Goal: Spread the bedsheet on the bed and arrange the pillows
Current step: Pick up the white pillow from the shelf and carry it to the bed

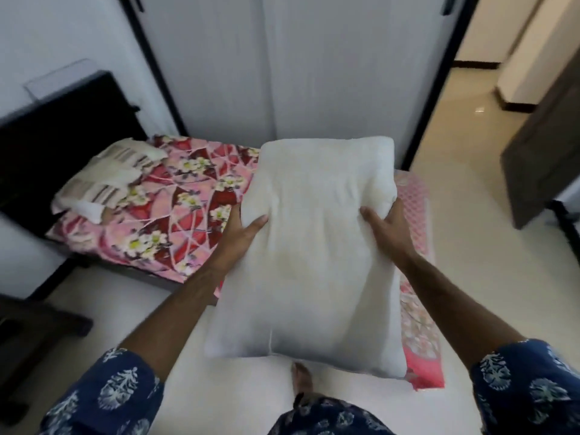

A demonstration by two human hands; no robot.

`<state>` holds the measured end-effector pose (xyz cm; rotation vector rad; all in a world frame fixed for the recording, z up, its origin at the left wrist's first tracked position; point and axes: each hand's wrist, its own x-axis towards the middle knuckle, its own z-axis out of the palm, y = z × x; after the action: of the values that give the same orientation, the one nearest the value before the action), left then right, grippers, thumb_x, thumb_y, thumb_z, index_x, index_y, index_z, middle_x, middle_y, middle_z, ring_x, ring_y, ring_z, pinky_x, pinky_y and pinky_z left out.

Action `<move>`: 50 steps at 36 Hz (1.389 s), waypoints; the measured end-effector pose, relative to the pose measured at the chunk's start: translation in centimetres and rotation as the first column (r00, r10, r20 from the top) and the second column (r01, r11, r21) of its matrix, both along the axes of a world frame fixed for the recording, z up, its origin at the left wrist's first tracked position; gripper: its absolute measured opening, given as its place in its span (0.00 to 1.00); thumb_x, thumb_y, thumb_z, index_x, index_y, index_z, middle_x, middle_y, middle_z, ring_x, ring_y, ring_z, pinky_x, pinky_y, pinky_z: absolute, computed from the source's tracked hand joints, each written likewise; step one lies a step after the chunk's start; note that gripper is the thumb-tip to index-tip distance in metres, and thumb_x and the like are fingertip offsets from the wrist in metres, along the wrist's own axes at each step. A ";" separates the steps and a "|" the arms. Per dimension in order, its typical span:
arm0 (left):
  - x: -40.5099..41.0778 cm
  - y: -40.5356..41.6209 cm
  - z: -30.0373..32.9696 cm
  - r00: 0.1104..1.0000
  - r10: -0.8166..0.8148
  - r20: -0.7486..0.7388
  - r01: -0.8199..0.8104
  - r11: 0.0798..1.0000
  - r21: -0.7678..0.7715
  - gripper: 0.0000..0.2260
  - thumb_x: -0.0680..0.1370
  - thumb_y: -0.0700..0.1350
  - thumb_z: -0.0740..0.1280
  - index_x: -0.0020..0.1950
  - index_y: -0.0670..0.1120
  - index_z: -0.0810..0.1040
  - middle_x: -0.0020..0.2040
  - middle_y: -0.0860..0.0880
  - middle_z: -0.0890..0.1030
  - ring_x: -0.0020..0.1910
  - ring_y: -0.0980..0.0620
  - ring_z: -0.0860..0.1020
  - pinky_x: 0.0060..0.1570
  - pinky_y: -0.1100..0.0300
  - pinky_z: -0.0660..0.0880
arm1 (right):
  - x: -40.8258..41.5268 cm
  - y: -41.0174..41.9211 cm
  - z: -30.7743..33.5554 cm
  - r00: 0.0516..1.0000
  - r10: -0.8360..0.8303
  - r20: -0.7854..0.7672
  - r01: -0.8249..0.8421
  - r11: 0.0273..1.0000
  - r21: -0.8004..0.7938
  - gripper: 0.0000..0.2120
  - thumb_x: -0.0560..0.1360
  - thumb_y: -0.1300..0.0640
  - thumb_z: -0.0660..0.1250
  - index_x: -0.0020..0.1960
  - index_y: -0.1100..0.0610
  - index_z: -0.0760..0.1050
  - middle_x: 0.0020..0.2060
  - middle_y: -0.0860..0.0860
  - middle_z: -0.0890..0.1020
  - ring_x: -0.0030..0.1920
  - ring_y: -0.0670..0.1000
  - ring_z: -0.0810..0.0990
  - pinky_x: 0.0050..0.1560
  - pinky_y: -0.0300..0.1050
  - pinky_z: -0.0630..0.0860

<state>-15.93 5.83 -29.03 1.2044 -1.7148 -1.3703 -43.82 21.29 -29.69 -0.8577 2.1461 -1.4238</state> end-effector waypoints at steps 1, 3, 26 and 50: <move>0.8 -1.6 0.3 1.000 0.019 -0.004 -0.019 1.000 0.002 0.29 0.76 0.48 0.74 0.75 0.49 0.67 0.63 0.55 0.78 0.62 0.55 0.78 0.64 0.55 0.75 | 0.5 -2.4 -0.2 1.000 0.020 0.013 -0.020 1.000 -0.008 0.33 0.75 0.45 0.72 0.74 0.52 0.61 0.66 0.50 0.76 0.61 0.54 0.78 0.63 0.53 0.75; 2.2 -4.9 0.6 0.999 0.049 0.016 -0.049 0.999 0.002 0.29 0.75 0.46 0.75 0.73 0.50 0.67 0.62 0.56 0.78 0.61 0.55 0.78 0.63 0.57 0.75 | 1.7 -7.1 -0.6 0.997 0.054 0.053 -0.054 0.999 -0.011 0.32 0.76 0.48 0.72 0.73 0.54 0.61 0.64 0.49 0.76 0.60 0.54 0.78 0.63 0.53 0.75; 22.5 -37.5 -0.1 0.944 0.285 0.165 -0.267 0.955 -0.126 0.43 0.64 0.43 0.83 0.75 0.49 0.66 0.66 0.51 0.76 0.63 0.52 0.75 0.61 0.57 0.73 | 21.0 -45.9 -5.1 0.937 0.298 0.180 -0.328 0.929 0.169 0.29 0.79 0.52 0.69 0.72 0.64 0.62 0.64 0.55 0.74 0.63 0.56 0.75 0.59 0.50 0.74; 37.2 -73.8 -1.9 0.916 0.165 0.366 -0.117 0.982 -0.150 0.34 0.73 0.42 0.76 0.76 0.50 0.65 0.68 0.56 0.71 0.70 0.51 0.70 0.67 0.57 0.65 | 39.0 -80.1 -13.0 0.840 0.174 0.515 -0.356 0.892 0.279 0.33 0.79 0.44 0.68 0.72 0.63 0.59 0.64 0.58 0.74 0.63 0.62 0.76 0.62 0.62 0.77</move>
<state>21.29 -67.96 -30.91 1.5634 -1.8944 -0.9721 -4.86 -58.77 -42.72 -0.5614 1.7426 -0.9248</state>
